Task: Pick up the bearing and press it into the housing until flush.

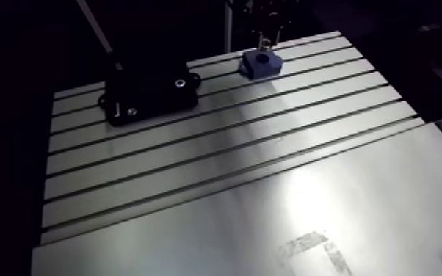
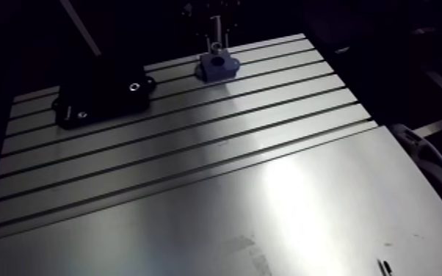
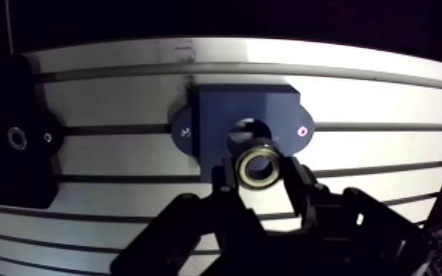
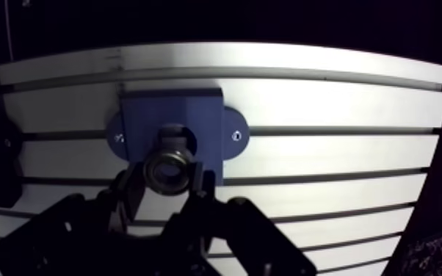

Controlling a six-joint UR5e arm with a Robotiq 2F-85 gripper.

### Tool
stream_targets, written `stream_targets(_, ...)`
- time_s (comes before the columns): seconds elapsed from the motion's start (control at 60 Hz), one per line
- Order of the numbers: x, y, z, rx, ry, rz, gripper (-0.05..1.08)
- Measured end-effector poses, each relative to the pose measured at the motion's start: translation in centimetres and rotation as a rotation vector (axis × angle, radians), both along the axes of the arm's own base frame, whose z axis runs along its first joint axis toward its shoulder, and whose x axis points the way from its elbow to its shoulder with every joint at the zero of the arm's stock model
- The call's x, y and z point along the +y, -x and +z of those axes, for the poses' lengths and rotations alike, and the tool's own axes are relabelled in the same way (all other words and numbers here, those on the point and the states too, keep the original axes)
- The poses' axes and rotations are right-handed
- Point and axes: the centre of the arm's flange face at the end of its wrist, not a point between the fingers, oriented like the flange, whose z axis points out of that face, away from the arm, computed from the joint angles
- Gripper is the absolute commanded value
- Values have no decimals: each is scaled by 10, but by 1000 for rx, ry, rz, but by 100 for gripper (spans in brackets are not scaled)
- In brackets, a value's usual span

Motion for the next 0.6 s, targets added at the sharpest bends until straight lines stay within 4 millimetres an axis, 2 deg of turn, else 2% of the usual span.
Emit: stream_targets(0.6,1,1,-17,-12,7,-2,73)
